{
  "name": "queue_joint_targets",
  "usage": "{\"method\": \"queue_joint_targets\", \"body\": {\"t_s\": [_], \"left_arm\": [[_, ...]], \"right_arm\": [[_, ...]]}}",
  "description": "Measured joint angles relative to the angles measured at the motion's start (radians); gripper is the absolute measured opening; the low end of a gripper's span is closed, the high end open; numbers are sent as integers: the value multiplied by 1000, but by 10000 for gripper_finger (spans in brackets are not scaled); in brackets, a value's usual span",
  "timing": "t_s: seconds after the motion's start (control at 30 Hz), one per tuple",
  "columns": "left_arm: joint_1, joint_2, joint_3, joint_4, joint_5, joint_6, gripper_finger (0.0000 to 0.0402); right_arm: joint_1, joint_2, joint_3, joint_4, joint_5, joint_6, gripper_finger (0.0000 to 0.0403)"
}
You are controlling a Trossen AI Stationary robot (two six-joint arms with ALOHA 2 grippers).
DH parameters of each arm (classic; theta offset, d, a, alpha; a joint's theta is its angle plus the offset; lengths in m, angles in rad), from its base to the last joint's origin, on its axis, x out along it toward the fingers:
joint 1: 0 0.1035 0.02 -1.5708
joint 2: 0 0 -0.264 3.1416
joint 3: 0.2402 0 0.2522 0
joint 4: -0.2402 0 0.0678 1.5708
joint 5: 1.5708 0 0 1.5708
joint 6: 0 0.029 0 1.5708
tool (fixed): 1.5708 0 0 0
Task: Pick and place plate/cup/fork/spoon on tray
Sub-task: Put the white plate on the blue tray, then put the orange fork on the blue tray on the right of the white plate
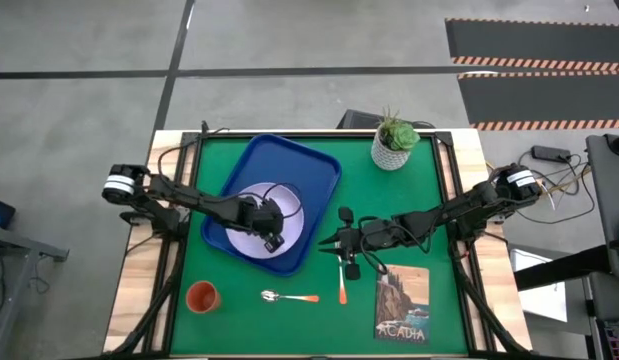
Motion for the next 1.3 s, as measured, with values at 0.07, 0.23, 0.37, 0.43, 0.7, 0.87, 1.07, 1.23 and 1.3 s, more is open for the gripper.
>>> {"method": "queue_joint_targets", "body": {"t_s": [0.07, 0.23, 0.37, 0.43, 0.7, 0.87, 1.07, 1.23, 1.3], "left_arm": [[-1, 0, 6, 0, 0, 0, 0], [0, -27, 15, 6, -23, 2, 0], [-1, -69, 13, 6, -85, 2, 0], [-5, -94, 10, 6, -117, 2, 0], [-95, -168, -12, 126, -323, 35, 0], [-150, -179, -16, 177, -411, 87, 0], [-181, -208, -16, 260, -414, 261, 0], [-184, -256, -16, 328, -412, 430, 0], [-184, -284, -16, 322, -412, 482, 0]], "right_arm": [[0, 0, 0, 0, 0, -2, 68], [0, 0, 0, -2, 0, 1, 68], [0, -1, 0, -10, -1, 32, 68], [0, -2, 0, -11, -1, 59, 68], [0, -10, 0, -99, -14, 226, 68], [1, -10, 12, -159, -45, 285, 68], [14, -9, 70, -271, -45, 353, 68], [48, -9, 156, -439, -45, 465, 68], [60, -9, 194, -520, -45, 534, 68]]}}
